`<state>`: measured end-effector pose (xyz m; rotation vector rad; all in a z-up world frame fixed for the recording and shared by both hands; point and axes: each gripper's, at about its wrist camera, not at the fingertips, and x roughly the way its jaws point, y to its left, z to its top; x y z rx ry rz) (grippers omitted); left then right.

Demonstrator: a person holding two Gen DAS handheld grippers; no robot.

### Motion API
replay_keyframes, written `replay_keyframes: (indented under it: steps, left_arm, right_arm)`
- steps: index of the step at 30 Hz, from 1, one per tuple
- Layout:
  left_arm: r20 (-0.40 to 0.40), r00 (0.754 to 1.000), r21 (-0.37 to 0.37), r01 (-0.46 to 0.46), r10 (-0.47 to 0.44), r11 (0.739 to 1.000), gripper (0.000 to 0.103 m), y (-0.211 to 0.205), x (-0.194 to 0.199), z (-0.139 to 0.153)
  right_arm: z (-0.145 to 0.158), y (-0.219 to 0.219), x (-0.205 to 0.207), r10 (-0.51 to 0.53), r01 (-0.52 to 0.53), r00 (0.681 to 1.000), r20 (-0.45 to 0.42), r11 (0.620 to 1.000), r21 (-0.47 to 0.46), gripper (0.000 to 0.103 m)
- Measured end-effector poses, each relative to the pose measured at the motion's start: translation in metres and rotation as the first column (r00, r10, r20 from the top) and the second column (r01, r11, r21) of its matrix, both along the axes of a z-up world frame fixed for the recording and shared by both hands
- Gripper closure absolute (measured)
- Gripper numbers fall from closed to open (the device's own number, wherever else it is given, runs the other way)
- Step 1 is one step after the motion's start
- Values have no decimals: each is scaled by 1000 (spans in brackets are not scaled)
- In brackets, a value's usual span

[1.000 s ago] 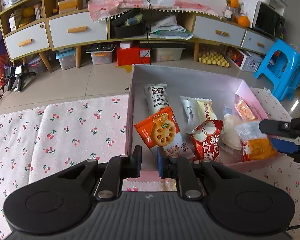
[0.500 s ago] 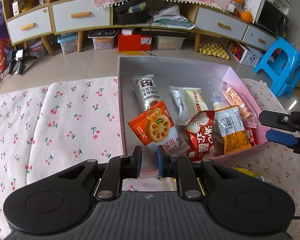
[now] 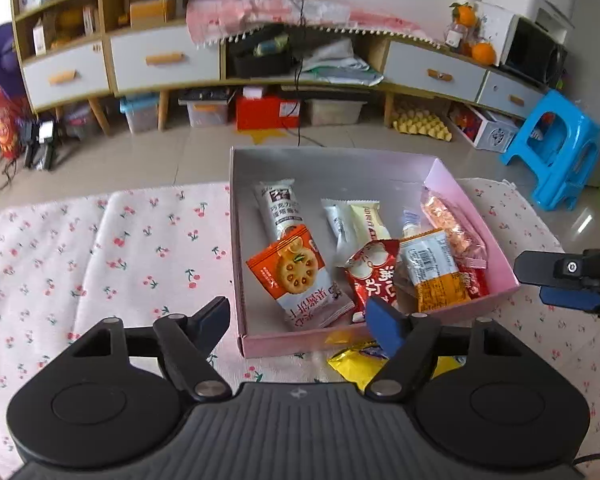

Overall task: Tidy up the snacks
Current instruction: 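Withdraw both tools from the box toward the remaining snacks, then grasp the clear wrapped packet with the left tool while the right tool grasps the gold bar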

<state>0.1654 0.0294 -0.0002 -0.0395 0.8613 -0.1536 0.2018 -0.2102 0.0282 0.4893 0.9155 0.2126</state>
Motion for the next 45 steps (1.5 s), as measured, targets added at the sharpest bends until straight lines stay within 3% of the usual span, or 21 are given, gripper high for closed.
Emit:
replay_keyframes:
  steps: [5,17,22,29,37,45]
  left_arm:
    - [5,1000,-16,-6,6,1000,18,4,-15,10]
    - [-16,1000,-3,-22,22,1000,4,12,-60,15]
    - [-43,998,-3,-38,38,999,2,20,-79,8]
    - [-26,999,22,-44,44,999,1,29,-104,-7]
    - [-12,1000,84,29,-28,996,1,35,-125,-21]
    - [-34,988,54,153,-151,987,5,43,-143,-41]
  right_arm:
    - [16,-4,-16,0,0,1000,7,1000,-16,17]
    - [24,4,-59,67,-70,997,-32,991,-115,14]
    - [15,4,-77,87,-91,995,-39,988,-122,11]
    - [5,25,-99,177,-184,983,-50,960,-213,11]
    - [-9,38,-111,209,-227,973,-95,941,-250,11]
    - [-22,42,-118,222,-251,966,-130,923,-292,11]
